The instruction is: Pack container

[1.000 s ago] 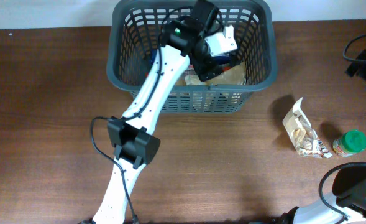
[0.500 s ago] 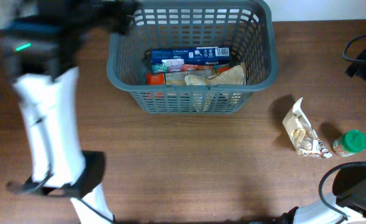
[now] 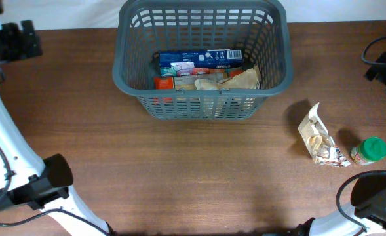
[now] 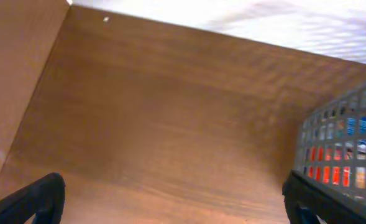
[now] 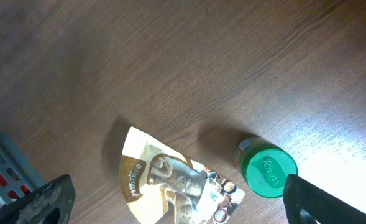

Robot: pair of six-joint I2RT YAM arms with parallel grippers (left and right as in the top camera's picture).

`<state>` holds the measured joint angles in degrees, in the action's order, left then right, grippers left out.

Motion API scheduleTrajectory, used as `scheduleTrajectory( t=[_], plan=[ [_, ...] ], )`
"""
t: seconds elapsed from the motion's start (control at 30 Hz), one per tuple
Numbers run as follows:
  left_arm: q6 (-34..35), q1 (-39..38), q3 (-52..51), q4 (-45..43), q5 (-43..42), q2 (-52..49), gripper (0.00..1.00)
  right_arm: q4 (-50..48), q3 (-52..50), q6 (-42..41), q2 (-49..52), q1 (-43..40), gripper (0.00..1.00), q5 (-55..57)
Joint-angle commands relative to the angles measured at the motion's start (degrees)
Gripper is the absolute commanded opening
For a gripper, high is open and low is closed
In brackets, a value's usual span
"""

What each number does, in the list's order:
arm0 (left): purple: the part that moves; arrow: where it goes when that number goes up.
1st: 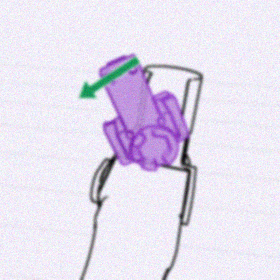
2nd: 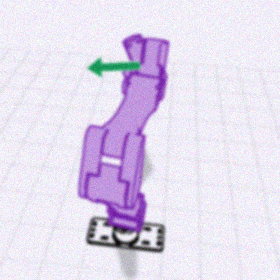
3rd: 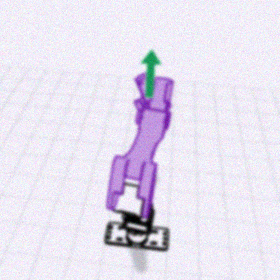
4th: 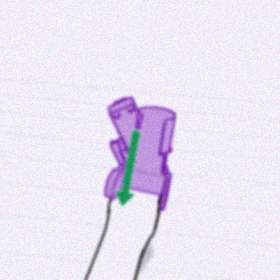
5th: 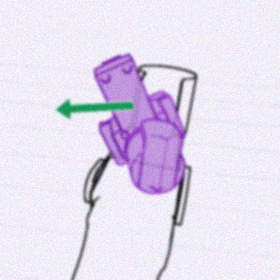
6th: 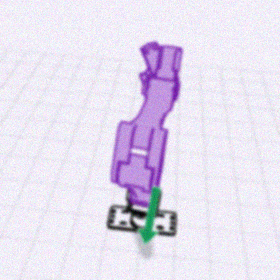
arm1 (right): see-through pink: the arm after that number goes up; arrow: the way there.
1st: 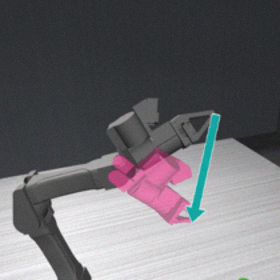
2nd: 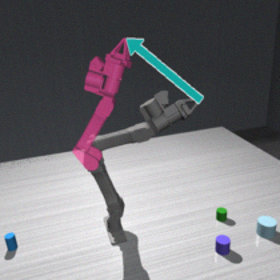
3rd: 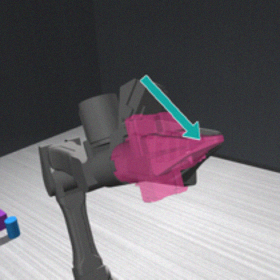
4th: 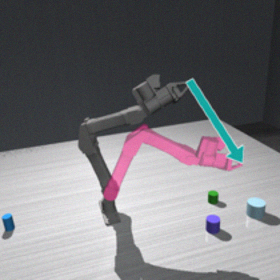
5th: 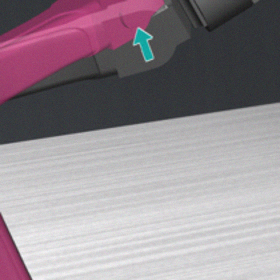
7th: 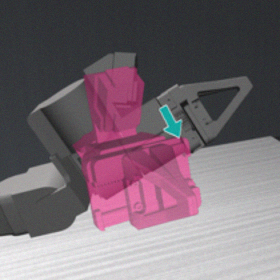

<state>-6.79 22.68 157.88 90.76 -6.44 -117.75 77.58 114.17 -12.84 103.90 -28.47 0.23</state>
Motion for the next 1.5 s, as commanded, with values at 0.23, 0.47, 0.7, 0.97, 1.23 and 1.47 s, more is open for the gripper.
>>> scheduleTrajectory(
  t=[0.23, 0.47, 0.7, 0.97, 1.23, 1.47],
  plan=[
    [1.2, 1.1, -2.2, 0.2, 0.0, 0.1, 0.99, -0.2, 0.3, 0.3, -0.1, -0.4, 0.99, 0.9],
    [1.2, 1.1, -2.2, 0.2, 0.0, 0.1, 0.99, -3.7, 0.3, 0.3, -0.1, -0.4, 0.99, 0.3],
    [1.2, 1.1, -2.2, 0.2, 0.0, 0.1, 0.99, -1.7, -2.9, -0.3, 1.3, -0.6, 0.99, 7.0],
    [1.2, 1.1, -2.2, 0.2, 0.0, 0.1, 0.99, -5.0, -12.6, -5.7, 1.4, -5.5, 0.99, 8.2],
    [1.2, 1.1, -2.2, 0.2, 0.0, 0.1, 0.99, -7.6, -19.5, 0.6, 1.4, -10.1, 0.99, 2.4],
    [1.2, 1.1, -2.2, 0.2, 0.0, 0.1, 0.99, -14.0, -29.0, 0.3, 1.4, -11.1, 0.99, 0.8]
  ],
)
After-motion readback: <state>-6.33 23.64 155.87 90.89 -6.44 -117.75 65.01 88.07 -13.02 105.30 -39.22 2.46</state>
